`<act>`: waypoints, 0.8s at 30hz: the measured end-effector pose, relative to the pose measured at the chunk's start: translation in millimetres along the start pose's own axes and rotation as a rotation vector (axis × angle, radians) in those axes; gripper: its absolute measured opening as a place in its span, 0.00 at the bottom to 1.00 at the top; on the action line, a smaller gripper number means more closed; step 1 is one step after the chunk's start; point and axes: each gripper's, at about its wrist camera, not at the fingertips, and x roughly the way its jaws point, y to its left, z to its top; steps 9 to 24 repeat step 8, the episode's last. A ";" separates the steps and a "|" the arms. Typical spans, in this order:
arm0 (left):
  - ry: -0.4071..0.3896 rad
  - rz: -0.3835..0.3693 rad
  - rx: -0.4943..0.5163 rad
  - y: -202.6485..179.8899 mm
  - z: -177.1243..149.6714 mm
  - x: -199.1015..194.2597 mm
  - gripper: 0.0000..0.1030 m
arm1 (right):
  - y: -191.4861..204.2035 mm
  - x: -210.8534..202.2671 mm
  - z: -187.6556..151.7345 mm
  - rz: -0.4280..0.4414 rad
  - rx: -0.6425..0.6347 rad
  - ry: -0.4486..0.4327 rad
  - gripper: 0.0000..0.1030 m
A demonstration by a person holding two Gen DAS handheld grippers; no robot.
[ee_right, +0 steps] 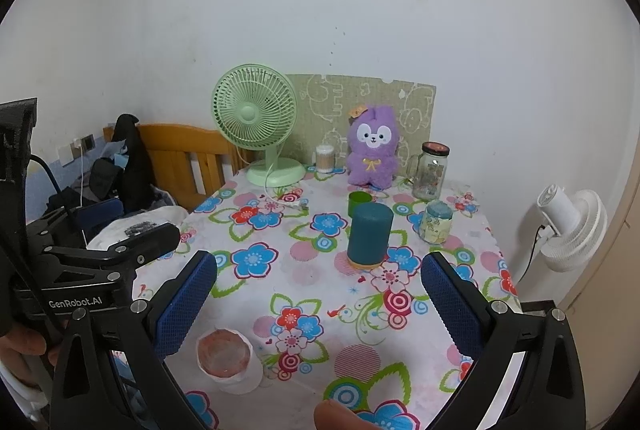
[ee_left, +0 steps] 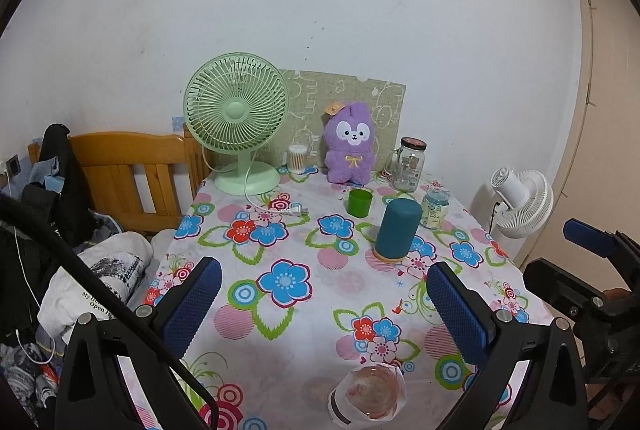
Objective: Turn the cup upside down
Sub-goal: 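Open the left gripper and pull it back from the cup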
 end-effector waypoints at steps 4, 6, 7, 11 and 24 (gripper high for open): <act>0.000 -0.001 -0.008 0.3 0.1 0.5 1.00 | 0.2 0.4 0.1 0.002 0.001 0.001 1.00; -0.001 -0.001 -0.010 0.7 0.1 0.2 1.00 | 0.1 0.5 0.1 0.002 0.001 0.000 1.00; -0.002 -0.001 -0.010 0.7 0.2 0.3 1.00 | 0.6 0.5 0.3 0.001 0.000 -0.001 1.00; -0.002 -0.001 -0.010 0.7 0.4 0.0 1.00 | 0.0 0.6 0.1 0.001 0.001 0.001 1.00; -0.002 -0.001 -0.010 0.7 0.4 0.0 1.00 | 0.0 0.6 0.1 0.001 0.001 0.001 1.00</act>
